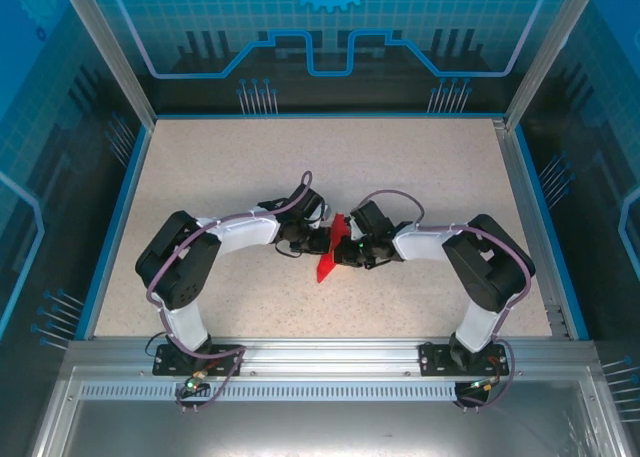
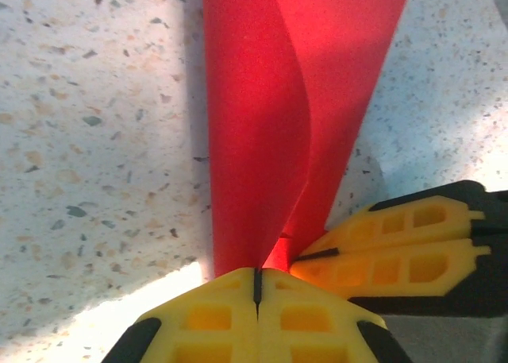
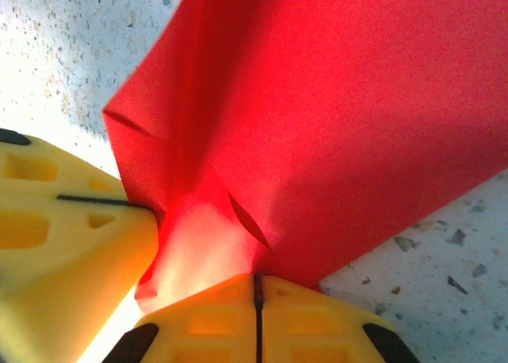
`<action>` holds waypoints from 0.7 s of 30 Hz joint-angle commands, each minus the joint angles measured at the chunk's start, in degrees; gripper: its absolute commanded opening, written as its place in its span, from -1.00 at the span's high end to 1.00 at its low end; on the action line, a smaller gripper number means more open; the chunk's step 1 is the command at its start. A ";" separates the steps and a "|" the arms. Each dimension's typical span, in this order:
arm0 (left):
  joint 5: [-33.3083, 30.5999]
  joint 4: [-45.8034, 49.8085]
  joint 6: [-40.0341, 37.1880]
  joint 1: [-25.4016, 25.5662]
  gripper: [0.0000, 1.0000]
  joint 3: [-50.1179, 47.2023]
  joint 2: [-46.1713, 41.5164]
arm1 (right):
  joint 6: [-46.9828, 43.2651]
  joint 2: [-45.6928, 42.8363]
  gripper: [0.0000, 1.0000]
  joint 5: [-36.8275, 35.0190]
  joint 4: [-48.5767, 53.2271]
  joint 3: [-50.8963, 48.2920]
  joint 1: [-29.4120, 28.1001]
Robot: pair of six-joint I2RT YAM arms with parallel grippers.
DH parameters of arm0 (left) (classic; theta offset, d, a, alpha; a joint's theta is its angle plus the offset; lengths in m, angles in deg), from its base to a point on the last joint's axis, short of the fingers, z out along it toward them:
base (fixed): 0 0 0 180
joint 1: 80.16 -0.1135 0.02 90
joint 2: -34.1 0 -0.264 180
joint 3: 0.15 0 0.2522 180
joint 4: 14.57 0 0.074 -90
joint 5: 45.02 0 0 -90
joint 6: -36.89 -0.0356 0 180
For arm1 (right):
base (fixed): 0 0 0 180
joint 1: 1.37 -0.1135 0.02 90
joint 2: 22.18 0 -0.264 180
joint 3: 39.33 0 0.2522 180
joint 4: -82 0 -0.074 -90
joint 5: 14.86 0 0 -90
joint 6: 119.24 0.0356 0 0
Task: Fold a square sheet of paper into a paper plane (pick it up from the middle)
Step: Fold the wing for the fifth time at the center of the table.
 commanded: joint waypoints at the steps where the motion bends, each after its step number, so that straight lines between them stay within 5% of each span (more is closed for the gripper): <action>1: 4.60 -2.02 1.78 0.40 0.90 0.75 0.60 | 0.87 1.09 0.85 -1.72 2.16 -2.96 1.35; 21: 8.67 -6.42 5.85 -1.00 0.91 0.24 6.52 | 1.61 -0.76 0.87 -0.26 -5.24 -7.50 2.59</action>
